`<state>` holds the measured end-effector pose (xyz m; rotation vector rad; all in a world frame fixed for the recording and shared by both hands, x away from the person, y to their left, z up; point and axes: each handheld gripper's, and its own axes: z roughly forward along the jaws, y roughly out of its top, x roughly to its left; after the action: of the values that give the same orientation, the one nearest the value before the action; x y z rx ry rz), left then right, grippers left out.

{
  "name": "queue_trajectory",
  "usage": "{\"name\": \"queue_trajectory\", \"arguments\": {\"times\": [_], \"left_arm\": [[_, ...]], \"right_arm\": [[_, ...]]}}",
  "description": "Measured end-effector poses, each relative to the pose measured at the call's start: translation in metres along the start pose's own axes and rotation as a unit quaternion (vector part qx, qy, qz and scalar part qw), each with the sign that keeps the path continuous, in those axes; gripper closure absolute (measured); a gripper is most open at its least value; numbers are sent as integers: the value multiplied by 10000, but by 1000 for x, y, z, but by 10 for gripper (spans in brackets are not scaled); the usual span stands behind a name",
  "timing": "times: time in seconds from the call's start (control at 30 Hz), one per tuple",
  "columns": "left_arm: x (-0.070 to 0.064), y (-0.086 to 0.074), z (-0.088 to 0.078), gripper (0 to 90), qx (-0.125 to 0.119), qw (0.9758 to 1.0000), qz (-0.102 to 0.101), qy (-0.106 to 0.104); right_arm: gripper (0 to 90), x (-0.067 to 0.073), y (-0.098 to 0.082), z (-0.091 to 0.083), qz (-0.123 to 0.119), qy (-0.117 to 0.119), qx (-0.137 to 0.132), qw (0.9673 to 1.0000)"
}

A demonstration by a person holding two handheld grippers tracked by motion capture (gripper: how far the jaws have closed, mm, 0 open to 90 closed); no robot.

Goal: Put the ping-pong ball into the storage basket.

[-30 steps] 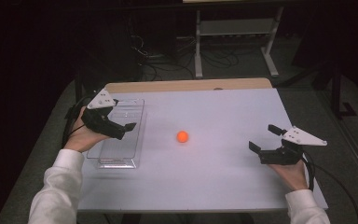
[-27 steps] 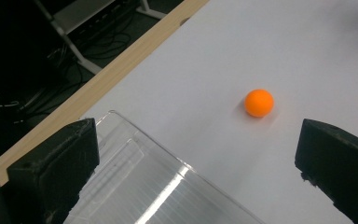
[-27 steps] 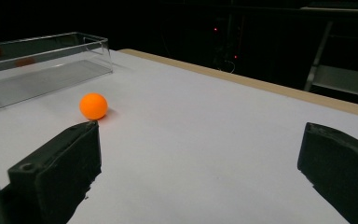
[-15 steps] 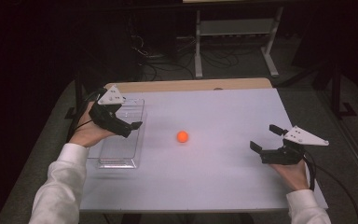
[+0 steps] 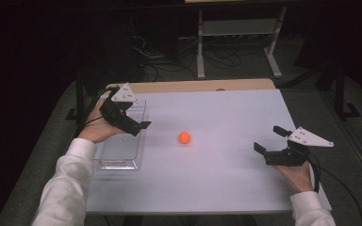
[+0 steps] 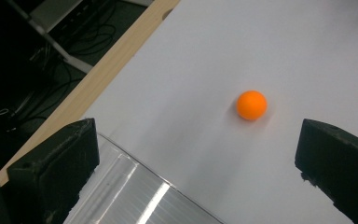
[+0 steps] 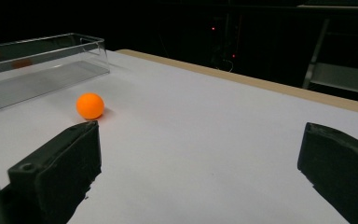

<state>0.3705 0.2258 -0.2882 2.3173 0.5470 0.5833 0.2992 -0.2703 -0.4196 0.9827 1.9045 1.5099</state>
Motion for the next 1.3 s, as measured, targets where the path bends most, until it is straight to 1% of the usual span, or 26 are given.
{"name": "queue_trajectory", "arguments": {"times": [0.13,0.2,0.23,0.33,0.43,0.47,0.63,0.7,0.97,1.13,1.3], "left_arm": [[-3,2,3,0,106,9999,113,-60],[-4,3,4,0,132,9997,164,-80],[-4,4,5,0,141,9997,164,-80],[-5,9,7,0,192,9994,264,-107],[-7,14,9,0,203,9992,314,-138],[-7,15,10,0,232,9990,354,-139],[-9,19,17,0,303,9985,434,-169],[-10,21,20,0,301,9983,482,-135],[-12,29,33,0,323,9978,530,-244],[-14,34,44,0,410,9966,628,-346],[-16,36,54,0,456,9959,658,-423]], "right_arm": [[0,0,-1,1,14,0,34,10000],[0,1,-1,3,-40,6,92,9999],[0,1,-1,3,-40,6,92,9999],[0,2,-1,4,-92,6,122,9999],[0,2,-1,4,-96,-1,136,9999],[0,2,-1,4,-96,-1,136,9999],[0,1,-2,3,-71,-13,146,9999],[0,0,-2,2,-73,-18,136,9999],[0,-1,-3,1,-30,-27,132,9999],[0,-2,-3,1,-27,-29,119,9999],[0,-2,-3,1,-30,-26,125,9999]]}}
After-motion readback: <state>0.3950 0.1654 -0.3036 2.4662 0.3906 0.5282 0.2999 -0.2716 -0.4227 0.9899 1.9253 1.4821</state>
